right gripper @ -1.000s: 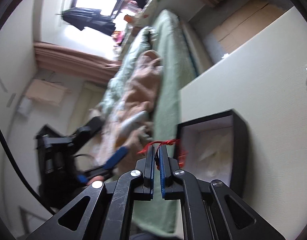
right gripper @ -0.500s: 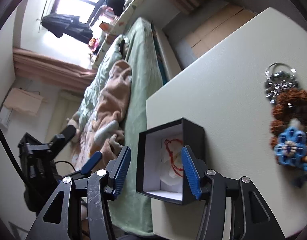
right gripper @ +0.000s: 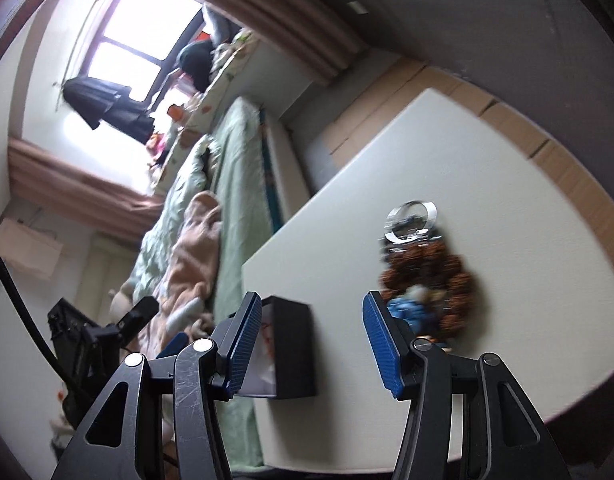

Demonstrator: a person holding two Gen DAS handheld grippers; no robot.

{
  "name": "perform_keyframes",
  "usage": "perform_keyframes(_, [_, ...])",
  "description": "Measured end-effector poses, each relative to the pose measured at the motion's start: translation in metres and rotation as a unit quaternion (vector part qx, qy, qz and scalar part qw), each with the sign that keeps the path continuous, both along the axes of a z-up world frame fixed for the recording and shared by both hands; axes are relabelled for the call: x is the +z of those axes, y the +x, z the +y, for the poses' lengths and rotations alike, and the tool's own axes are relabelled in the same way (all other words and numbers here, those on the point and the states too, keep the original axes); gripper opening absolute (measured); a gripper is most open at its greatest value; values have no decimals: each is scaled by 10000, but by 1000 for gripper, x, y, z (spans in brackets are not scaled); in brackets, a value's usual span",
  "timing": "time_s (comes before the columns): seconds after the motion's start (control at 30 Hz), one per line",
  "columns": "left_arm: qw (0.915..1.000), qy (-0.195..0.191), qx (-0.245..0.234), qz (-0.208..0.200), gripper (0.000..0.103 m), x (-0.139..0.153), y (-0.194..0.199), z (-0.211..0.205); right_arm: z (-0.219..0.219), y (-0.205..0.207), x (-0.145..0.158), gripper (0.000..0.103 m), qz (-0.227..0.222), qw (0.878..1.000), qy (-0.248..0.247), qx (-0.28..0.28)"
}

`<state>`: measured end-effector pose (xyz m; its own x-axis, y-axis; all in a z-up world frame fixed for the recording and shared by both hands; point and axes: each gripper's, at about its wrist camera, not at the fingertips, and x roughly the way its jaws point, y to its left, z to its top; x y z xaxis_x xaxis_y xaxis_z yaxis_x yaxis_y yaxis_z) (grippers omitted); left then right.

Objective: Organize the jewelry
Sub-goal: 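Grasp the blue flower charm bracelet with the left gripper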

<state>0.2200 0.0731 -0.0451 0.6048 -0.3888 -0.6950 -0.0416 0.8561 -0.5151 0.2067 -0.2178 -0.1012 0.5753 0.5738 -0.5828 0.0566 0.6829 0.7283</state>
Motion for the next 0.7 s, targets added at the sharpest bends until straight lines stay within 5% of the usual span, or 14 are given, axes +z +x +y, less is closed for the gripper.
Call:
perform_keyframes(0.3, [9958,359,-845,57,90,-12,1,-64,-37,-5,-19,55,480,9981,-241,-310])
perform_keyframes(0.5, [9899,326,-1291,479,77,-37,5,-101,-51,-5,-41,72,1008,9931,-478,-349])
perform_keyframes(0.6, [9880,471,-1375,528,77,-43,4,-115,-56,-6,-47,96,1107,9924,-418,-340])
perform_keyframes(0.7, [9851,598,-1501,597,77,-50,1,-130,-64,-8,-51,96,1109,9929,-173,-396])
